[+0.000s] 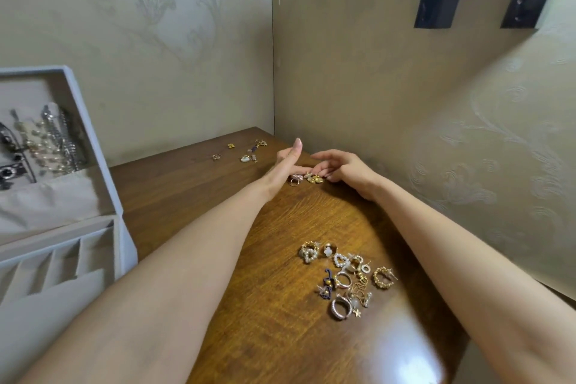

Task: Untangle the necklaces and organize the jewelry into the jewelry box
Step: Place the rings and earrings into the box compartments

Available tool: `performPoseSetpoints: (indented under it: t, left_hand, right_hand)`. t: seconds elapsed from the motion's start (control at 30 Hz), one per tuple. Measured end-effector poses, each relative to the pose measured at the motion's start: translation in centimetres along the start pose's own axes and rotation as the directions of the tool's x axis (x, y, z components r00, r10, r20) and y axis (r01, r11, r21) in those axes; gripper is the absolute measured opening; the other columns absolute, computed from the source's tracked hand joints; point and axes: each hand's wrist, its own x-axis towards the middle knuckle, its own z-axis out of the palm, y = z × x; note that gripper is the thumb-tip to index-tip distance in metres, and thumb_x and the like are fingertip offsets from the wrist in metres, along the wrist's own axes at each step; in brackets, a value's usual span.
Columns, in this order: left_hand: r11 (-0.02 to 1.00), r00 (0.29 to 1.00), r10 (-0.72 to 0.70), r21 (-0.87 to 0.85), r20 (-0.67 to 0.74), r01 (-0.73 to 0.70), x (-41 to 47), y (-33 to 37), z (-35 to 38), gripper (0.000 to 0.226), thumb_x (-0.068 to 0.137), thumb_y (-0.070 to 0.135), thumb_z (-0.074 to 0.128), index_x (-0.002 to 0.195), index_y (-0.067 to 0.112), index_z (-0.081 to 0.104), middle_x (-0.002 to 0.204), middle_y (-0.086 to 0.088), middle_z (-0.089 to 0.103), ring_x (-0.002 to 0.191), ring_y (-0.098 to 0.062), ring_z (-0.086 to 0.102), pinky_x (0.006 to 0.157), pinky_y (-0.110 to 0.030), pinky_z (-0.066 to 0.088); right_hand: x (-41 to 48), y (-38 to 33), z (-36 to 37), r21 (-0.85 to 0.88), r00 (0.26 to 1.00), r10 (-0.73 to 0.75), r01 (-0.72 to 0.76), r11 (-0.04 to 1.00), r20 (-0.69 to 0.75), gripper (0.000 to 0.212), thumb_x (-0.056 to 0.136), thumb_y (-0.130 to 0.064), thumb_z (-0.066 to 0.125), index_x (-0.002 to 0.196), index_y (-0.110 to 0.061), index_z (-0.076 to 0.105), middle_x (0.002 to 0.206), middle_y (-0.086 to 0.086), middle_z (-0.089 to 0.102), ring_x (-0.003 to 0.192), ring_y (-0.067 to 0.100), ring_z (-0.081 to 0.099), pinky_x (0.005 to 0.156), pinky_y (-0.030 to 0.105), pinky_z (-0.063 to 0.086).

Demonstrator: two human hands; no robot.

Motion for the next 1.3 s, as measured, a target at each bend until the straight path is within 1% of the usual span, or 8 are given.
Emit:
performPoseSetpoints:
  t: [0.27,0.43,0.5,0.57,0.7,0.87,1.1,1.3]
  left_hand:
    - [0.992,0.966,-0.099,0.097,0.237,0.077,-3.5,0.7,-0.9,0.089,0.084,0.074,0.005,0.150,0.016,0.012,0.125,0.000,0.062,0.143,-0.020,0.022,0.117,-0.049,-0.001]
    - [0.974,0.810,-0.224,0.159,0.542,0.163,-5.5,2.8,-3.2,0.088,0.084,0.071,0.016,0.143,0.007,0.027,0.125,-0.006,0.062,0.134,-0.019,0.039,0.115,-0.040,0.021]
    - [0.976,0.865,-0.209,0.149,0.456,0.157,-5.3,3.1,-4.5,0.074,0.089,0.063,0.031,0.136,0.006,0.038,0.122,-0.011,0.064,0.116,-0.021,0.059,0.103,-0.038,0.043]
    - [0.979,0.974,-0.131,0.178,0.183,0.099,-4.1,2.3,-6.2,0.062,0.089,0.051,0.051,0.131,0.006,0.045,0.125,-0.013,0.061,0.109,-0.021,0.063,0.095,-0.039,0.050]
    - [0.825,0.949,-0.144,0.496,-0.279,0.271,-1.9,-1.6,-8.9,0.110,0.065,0.058,0.075,0.147,0.018,0.014,0.155,-0.015,0.015,0.142,-0.031,0.017,0.116,-0.045,0.018]
    - [0.745,0.919,-0.165,0.565,-0.358,0.354,0.9,-4.5,-10.0,0.139,0.053,0.075,0.070,0.147,0.023,-0.017,0.157,-0.016,-0.009,0.145,-0.034,-0.007,0.118,-0.046,0.000]
    - [0.722,0.956,-0.071,0.646,-0.286,0.247,5.1,-4.9,-11.5,0.130,0.058,0.075,0.066,0.149,0.024,-0.011,0.158,-0.010,0.002,0.145,-0.034,0.003,0.118,-0.047,0.011]
    - [0.745,0.988,-0.072,0.652,-0.138,0.145,6.7,-5.4,-12.6,0.140,0.041,0.088,0.060,0.148,0.030,-0.009,0.158,-0.001,0.013,0.145,-0.027,0.012,0.116,-0.047,0.019]
  right_hand:
    - [-5.8,-1.1,-0.5,0.023,0.977,0.012,-0.018,1.000,0.215,0.055,0.076,0.028,0.036,0.123,0.004,0.053,0.104,0.016,0.067,0.088,0.017,0.063,0.084,0.022,0.051]
    - [-8.0,-3.0,-1.1,-0.021,0.885,0.092,-0.093,0.995,0.457,0.044,0.085,0.020,0.036,0.120,0.001,0.055,0.113,0.023,0.065,0.093,0.022,0.067,0.080,0.027,0.053]
    - [-7.6,-3.6,-0.9,0.013,0.906,0.098,-0.114,0.993,0.412,0.036,0.089,0.014,0.039,0.117,0.000,0.057,0.111,0.023,0.066,0.092,0.026,0.067,0.079,0.031,0.055]
    - [-6.1,-3.9,-0.3,0.058,0.961,0.071,-0.090,0.994,0.267,0.032,0.090,0.012,0.041,0.113,-0.002,0.059,0.108,0.021,0.066,0.096,0.028,0.066,0.084,0.035,0.056]
    - [-1.7,-4.0,1.9,-0.132,0.999,0.009,-0.004,0.991,0.034,0.037,0.090,0.003,0.049,0.123,-0.012,0.055,0.125,0.009,0.058,0.115,0.022,0.056,0.101,0.035,0.046]
    - [4.4,-2.7,5.0,-0.284,1.000,0.030,-0.026,0.958,0.008,0.059,0.088,-0.004,0.050,0.144,-0.015,0.033,0.146,0.007,0.040,0.133,0.022,0.039,0.111,0.033,0.032]
    - [11.7,-2.6,6.6,-0.415,0.997,0.062,-0.042,0.909,0.035,0.079,0.087,-0.019,0.063,0.150,-0.021,0.015,0.153,0.008,0.028,0.139,0.028,0.029,0.113,0.039,0.025]
    - [15.6,-2.9,7.4,-0.361,0.990,0.075,-0.026,0.932,0.122,0.074,0.079,-0.003,0.046,0.147,-0.019,0.021,0.152,-0.001,0.033,0.138,0.021,0.031,0.113,0.039,0.027]
